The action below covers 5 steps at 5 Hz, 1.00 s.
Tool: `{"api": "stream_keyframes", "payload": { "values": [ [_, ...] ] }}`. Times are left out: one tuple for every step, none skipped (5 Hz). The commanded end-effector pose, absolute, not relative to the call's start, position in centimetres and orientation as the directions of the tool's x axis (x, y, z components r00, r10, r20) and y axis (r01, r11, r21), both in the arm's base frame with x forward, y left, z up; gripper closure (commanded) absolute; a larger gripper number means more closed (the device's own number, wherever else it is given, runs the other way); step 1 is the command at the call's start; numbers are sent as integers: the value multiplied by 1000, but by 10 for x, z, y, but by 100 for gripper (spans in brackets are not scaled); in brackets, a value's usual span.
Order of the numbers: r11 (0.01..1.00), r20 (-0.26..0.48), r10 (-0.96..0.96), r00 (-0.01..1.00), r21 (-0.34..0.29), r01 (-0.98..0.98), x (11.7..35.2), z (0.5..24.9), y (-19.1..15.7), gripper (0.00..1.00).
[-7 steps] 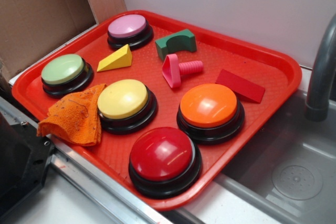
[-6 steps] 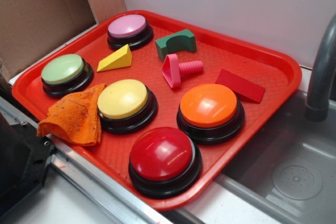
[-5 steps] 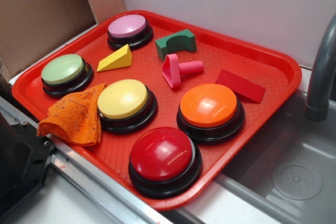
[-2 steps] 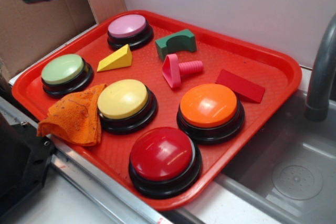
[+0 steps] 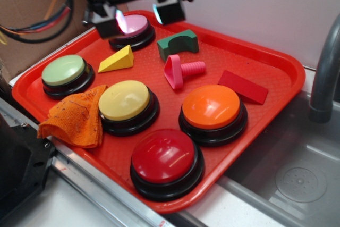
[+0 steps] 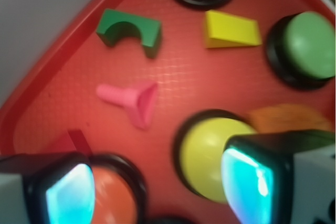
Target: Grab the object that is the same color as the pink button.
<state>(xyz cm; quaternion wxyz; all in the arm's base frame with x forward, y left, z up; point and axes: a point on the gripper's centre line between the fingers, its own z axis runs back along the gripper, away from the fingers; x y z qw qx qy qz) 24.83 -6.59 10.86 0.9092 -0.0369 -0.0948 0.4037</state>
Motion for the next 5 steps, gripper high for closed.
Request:
{"api": "stream_keyframes", "payload": {
  "values": [
    [616,242,781,576,-151,-773,292,80,-72,0],
    [600,232,792,565,-120,-791,293,67,-65,0],
    [590,232,797,558,-99,-801,295,57,-60,0],
    [571,223,808,545,-69,-818,291,48,-51,0],
    [579,216,801,558,-45,-814,289,38,-52,0]
  ]
}}
